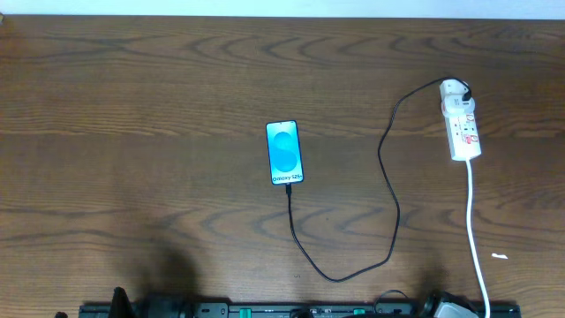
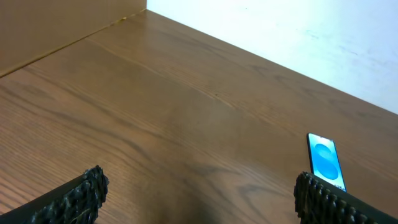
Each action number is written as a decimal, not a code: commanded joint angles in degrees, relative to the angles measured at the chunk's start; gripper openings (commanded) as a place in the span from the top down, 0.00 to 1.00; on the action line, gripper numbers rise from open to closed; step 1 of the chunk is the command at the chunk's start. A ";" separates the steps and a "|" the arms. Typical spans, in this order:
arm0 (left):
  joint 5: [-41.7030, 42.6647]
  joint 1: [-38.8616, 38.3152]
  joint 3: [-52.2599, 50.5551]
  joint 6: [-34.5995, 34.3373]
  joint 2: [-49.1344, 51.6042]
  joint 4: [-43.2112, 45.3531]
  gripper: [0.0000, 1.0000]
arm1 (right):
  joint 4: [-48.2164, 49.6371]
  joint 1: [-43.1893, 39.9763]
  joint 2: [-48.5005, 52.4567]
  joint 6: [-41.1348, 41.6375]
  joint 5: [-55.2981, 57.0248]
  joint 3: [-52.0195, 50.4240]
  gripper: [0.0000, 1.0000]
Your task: Plug charger to phone and switch on socket
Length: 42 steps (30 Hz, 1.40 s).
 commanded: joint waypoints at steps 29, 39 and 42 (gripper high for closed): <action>-0.39 -0.07 0.42 -0.11 -0.42 0.04 0.02 | 3.56 -0.22 7.61 5.27 -33.83 -0.31 0.99; -0.39 3.43 0.42 -0.09 -0.42 0.04 0.02 | 3.58 1.84 7.58 6.51 -37.79 -0.31 0.99; -0.39 3.43 0.42 -0.11 -0.42 0.04 0.02 | 3.56 2.54 7.58 6.12 -37.73 -0.31 0.99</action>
